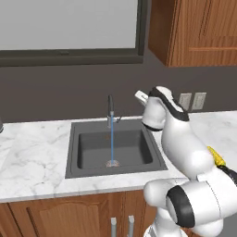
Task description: Turn on the sink faucet. Then move the corn from the counter to the sink. Turn off the sink. Move the vegetable from the sink to the pot next to the stove. Finally move the pot to the front right burner.
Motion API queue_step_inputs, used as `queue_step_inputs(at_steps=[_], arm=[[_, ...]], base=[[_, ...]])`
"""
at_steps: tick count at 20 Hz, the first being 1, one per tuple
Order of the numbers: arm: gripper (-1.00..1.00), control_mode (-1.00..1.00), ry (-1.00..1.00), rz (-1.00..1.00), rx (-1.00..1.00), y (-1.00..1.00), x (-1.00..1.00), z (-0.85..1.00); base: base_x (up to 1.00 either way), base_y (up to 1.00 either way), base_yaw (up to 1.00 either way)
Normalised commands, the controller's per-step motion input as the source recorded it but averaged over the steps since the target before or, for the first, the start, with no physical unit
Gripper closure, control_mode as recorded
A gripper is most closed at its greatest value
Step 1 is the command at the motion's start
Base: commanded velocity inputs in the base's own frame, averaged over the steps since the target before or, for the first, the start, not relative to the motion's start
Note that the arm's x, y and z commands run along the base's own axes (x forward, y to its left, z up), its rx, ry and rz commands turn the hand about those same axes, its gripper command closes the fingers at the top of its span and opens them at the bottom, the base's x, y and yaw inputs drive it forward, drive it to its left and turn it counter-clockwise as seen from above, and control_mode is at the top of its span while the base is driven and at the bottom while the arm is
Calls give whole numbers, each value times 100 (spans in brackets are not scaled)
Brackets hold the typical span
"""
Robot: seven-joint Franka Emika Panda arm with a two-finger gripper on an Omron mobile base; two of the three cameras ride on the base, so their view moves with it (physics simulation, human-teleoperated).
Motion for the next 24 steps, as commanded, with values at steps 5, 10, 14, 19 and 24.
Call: queue_step_inputs(at_steps=[5,10,14,19,24], arm=[[-100,-100,18,-3,0,-14,-58,53],[-100,-100,27,-2,0,-7,-53,45],[-100,-100,36,0,-1,-7,-45,24],[-100,-100,40,0,-9,-8,-38,7],[-100,-100,38,0,-13,-26,-36,-12]], base=[[0,0,0],[0,0,0],[0,0,0],[0,0,0],[0,0,0]])
